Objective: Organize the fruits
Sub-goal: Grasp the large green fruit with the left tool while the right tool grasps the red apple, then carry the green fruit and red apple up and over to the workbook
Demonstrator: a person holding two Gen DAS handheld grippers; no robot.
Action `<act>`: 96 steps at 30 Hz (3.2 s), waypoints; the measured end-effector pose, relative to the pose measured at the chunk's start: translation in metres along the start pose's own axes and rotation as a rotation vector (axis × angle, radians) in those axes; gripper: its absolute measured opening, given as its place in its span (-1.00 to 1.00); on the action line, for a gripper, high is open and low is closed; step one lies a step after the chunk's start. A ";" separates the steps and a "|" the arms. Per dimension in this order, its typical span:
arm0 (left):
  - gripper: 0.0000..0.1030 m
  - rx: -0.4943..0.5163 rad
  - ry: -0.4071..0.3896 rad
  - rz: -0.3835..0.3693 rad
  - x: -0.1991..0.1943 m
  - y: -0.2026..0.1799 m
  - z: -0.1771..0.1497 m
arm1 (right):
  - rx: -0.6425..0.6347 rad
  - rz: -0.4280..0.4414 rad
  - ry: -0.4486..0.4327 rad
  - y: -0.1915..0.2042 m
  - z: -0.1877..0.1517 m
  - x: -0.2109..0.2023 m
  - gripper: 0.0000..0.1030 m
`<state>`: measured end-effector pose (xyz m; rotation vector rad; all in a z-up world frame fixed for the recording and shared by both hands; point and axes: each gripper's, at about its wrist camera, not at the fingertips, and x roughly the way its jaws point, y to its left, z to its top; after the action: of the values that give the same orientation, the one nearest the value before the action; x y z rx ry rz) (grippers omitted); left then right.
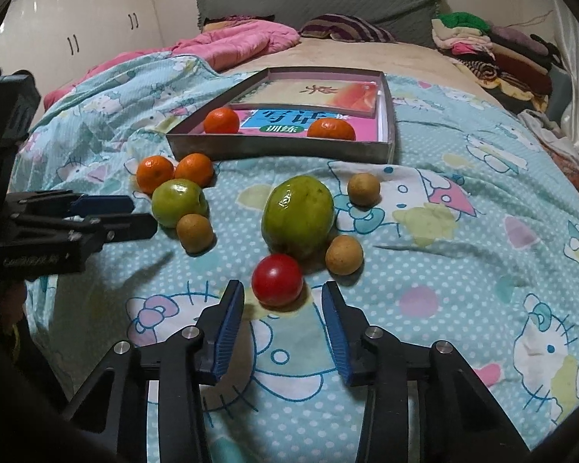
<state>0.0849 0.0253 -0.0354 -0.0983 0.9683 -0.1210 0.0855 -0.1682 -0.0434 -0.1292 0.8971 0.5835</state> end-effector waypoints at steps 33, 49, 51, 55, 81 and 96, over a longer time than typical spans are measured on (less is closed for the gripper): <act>-0.16 0.030 0.013 -0.157 0.040 -0.006 0.026 | 0.027 0.053 -0.016 -0.008 0.001 0.011 -0.43; -0.16 -0.031 -0.022 -0.187 0.005 0.008 0.017 | 0.069 0.052 -0.078 -0.020 0.010 -0.015 -0.43; -0.16 -0.033 -0.030 -0.187 0.000 0.010 0.018 | 0.075 0.049 -0.084 -0.023 0.012 -0.017 -0.44; -0.16 -0.034 -0.052 -0.178 -0.009 0.010 0.021 | 0.076 0.042 -0.099 -0.025 0.016 -0.022 -0.43; -0.16 -0.072 -0.081 -0.129 -0.012 0.017 0.052 | 0.069 0.003 -0.169 -0.053 0.065 -0.025 -0.43; -0.16 -0.075 -0.080 -0.136 0.005 0.007 0.085 | 0.043 -0.002 -0.169 -0.066 0.098 -0.013 -0.43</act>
<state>0.1586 0.0342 0.0072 -0.2365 0.8862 -0.2040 0.1825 -0.1952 0.0194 -0.0418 0.7447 0.5641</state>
